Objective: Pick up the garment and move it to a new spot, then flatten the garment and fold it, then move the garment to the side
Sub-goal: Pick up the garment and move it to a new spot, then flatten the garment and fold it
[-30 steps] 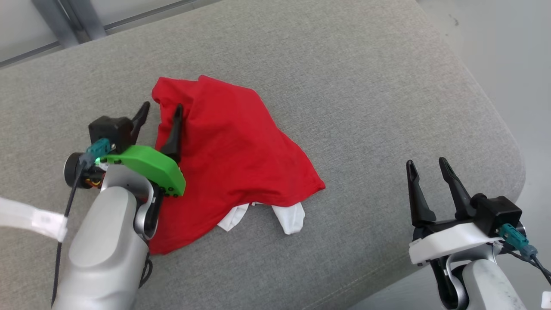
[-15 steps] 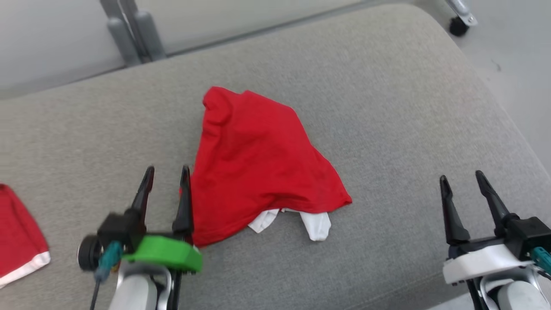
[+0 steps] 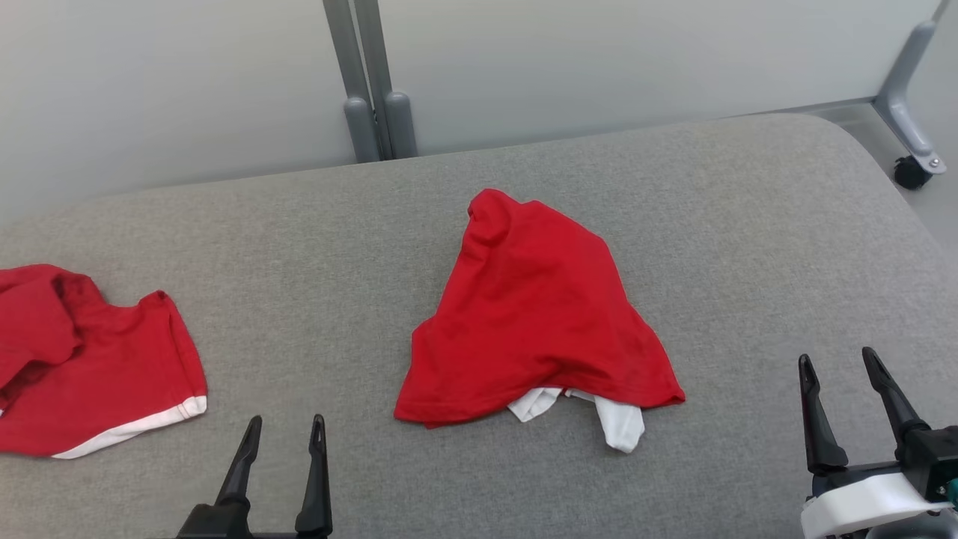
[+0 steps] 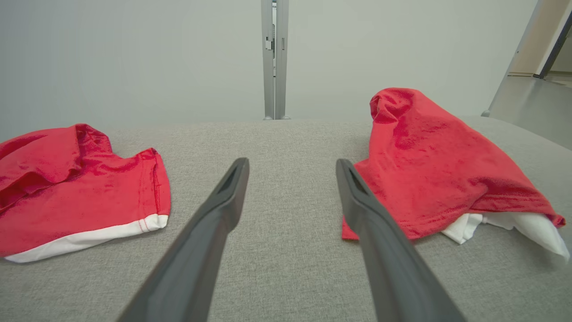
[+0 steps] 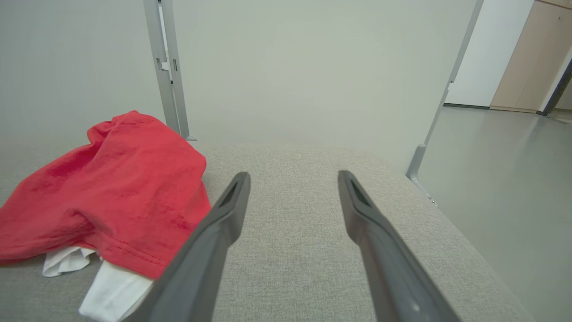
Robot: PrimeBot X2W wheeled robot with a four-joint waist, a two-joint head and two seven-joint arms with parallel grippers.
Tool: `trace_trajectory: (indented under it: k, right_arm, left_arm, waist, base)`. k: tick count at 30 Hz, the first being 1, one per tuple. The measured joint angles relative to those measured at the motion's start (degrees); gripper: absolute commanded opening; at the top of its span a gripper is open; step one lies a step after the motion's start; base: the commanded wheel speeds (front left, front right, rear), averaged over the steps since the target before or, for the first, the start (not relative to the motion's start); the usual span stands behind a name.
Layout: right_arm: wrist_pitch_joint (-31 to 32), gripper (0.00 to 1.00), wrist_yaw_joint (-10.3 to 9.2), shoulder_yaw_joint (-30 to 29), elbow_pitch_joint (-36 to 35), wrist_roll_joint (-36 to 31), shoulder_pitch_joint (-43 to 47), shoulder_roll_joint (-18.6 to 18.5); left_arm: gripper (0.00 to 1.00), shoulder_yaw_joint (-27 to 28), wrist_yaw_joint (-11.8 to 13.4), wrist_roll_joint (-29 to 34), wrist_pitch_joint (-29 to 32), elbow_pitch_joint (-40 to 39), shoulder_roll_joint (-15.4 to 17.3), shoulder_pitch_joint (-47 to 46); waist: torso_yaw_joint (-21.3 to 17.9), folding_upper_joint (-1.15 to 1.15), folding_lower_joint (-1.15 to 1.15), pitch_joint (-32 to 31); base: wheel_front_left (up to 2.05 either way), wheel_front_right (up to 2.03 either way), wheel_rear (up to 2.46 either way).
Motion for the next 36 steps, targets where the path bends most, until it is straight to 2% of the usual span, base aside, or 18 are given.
trace_trajectory:
  k: [12,20,36]
  right_arm:
    - [0.0,1.0,0.0,2.21,2.33,-0.46,0.23,0.86]
    - [0.0,1.0,0.0,2.45,2.98,-0.3,0.13,0.59]
    - [0.0,1.0,0.0,2.74,3.76,-0.16,-0.04,0.42]
  left_arm:
    - [1.0,3.07,1.53,-0.98,0.0,0.41,-0.01,1.36]
    - [1.0,3.83,1.44,-1.67,0.0,1.56,-0.01,2.12]
    - [1.0,4.52,0.52,-2.02,0.0,2.55,-0.02,2.16]
  waist:
    - [3.56,0.0,0.0,-2.15]
    - [5.05,0.0,0.0,-2.49]
    - [5.06,0.0,0.0,-2.45]
  base:
    - [0.0,0.0,0.0]
    - [0.0,0.0,0.0]
    - [0.0,0.0,0.0]
